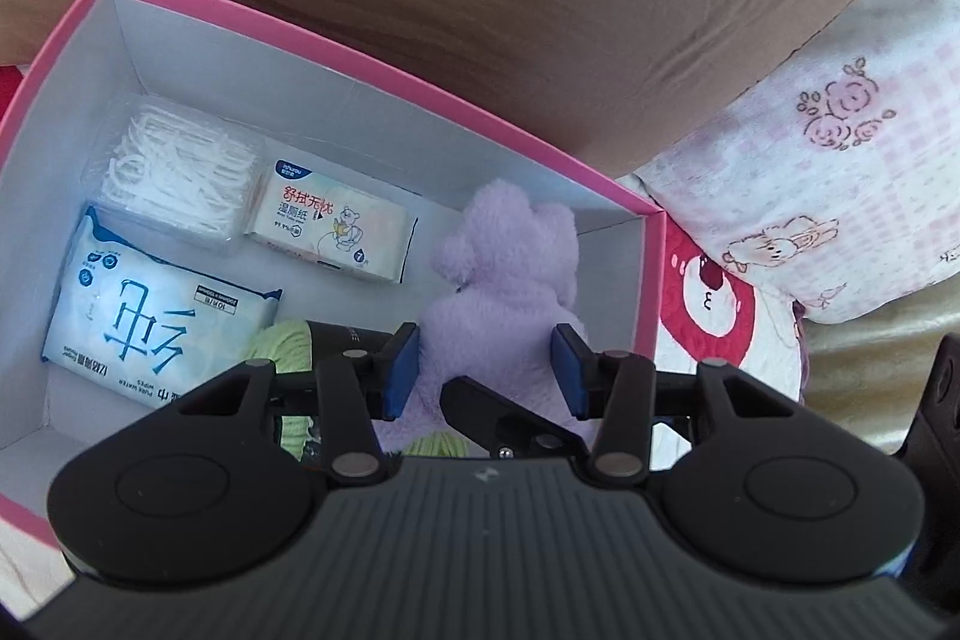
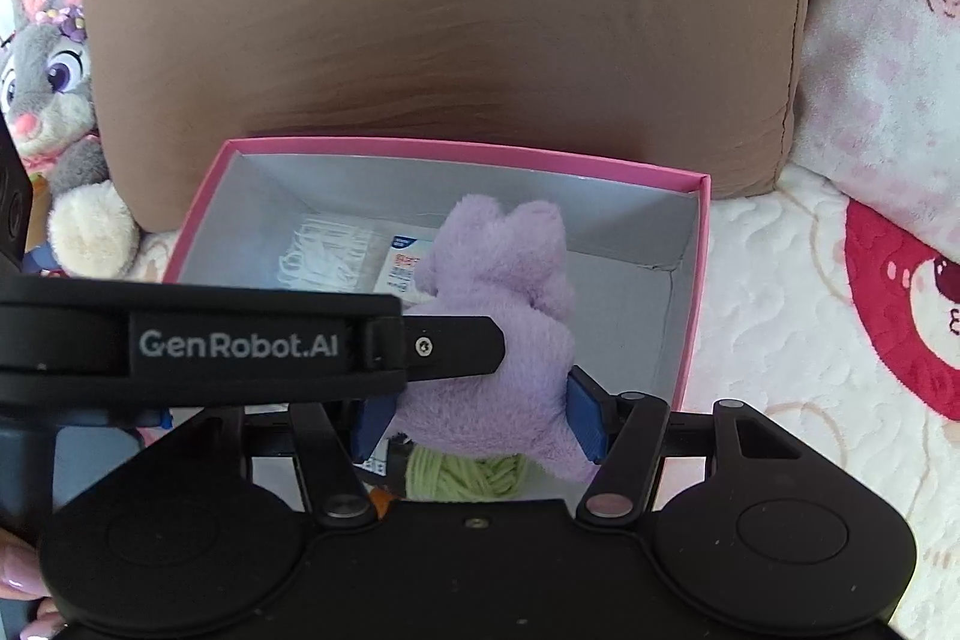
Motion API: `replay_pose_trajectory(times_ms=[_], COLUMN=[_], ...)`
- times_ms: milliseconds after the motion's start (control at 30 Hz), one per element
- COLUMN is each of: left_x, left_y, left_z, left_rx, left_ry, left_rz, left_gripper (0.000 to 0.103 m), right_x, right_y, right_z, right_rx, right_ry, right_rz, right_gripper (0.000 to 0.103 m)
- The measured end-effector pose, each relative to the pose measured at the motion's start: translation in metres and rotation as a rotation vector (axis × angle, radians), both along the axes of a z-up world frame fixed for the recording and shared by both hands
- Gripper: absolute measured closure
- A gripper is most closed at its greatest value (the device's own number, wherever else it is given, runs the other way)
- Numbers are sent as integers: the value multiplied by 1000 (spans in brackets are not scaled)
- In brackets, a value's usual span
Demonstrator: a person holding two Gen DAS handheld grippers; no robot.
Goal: Organize objects
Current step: 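Open the left gripper to release the plush toy in the box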
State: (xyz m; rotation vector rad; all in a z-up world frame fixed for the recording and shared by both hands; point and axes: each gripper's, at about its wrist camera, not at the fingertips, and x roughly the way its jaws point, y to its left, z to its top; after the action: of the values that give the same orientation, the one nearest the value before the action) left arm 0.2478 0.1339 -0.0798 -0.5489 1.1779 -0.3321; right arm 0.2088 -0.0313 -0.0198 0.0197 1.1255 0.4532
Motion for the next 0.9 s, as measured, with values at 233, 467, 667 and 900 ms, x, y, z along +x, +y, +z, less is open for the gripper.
replay_pose_trajectory(times_ms=[233,467,667,900], left_x=[8,5,-3,-9], left_y=[10,7,3,-14], left_z=[-16,-19,-11,-12], left_rx=[-70,-89,-37,26], left_ry=[32,13,-31,-54], left_rz=[33,23,14,-31], left_gripper=[58,57,57,58], right_x=[2,1,1,-4], right_y=[8,-4,-16,-38], right_z=[-4,-4,-2,6], right_rx=[-36,-55,-33,77], right_ry=[8,-45,-46,-46], right_rz=[46,56,52,114], right_gripper=[30,39,39,51])
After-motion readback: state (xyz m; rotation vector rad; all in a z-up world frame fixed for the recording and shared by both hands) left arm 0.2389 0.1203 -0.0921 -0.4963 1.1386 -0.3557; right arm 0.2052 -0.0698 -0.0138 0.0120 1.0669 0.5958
